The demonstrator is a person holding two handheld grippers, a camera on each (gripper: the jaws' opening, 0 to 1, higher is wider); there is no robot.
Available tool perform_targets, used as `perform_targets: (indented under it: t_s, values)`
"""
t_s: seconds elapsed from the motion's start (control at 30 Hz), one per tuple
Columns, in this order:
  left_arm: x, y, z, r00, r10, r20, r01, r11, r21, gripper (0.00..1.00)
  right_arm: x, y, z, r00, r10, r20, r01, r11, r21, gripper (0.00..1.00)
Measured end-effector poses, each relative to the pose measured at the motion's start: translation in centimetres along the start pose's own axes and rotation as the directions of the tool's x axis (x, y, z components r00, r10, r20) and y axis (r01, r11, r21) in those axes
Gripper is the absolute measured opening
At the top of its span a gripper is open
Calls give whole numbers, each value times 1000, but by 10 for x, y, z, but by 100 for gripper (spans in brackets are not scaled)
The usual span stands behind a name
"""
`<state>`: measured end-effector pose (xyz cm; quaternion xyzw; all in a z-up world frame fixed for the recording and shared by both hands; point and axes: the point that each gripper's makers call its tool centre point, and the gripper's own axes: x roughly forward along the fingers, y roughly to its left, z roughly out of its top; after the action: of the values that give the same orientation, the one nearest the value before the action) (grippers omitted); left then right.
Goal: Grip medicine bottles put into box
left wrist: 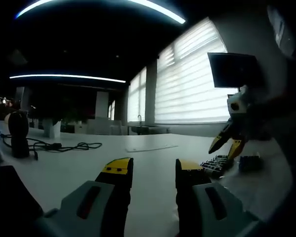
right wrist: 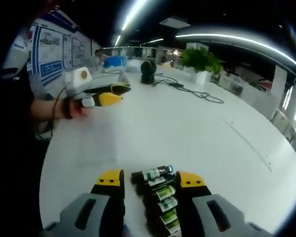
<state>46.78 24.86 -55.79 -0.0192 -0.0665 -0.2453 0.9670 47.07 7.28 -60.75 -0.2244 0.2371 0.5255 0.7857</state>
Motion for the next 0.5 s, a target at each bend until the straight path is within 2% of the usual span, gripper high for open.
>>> perform_targets:
  t_s: [0.23,0.5]
  values:
    - [0,0,1,1000,1,1,-1,1000,-3,27,11,3,-4,995,77,-58,-81,995,-63,41]
    - [0,2,0,1000,3,4,-3,1000,-13,27,26,1,1,989,120,-90,-129,986,-108,45]
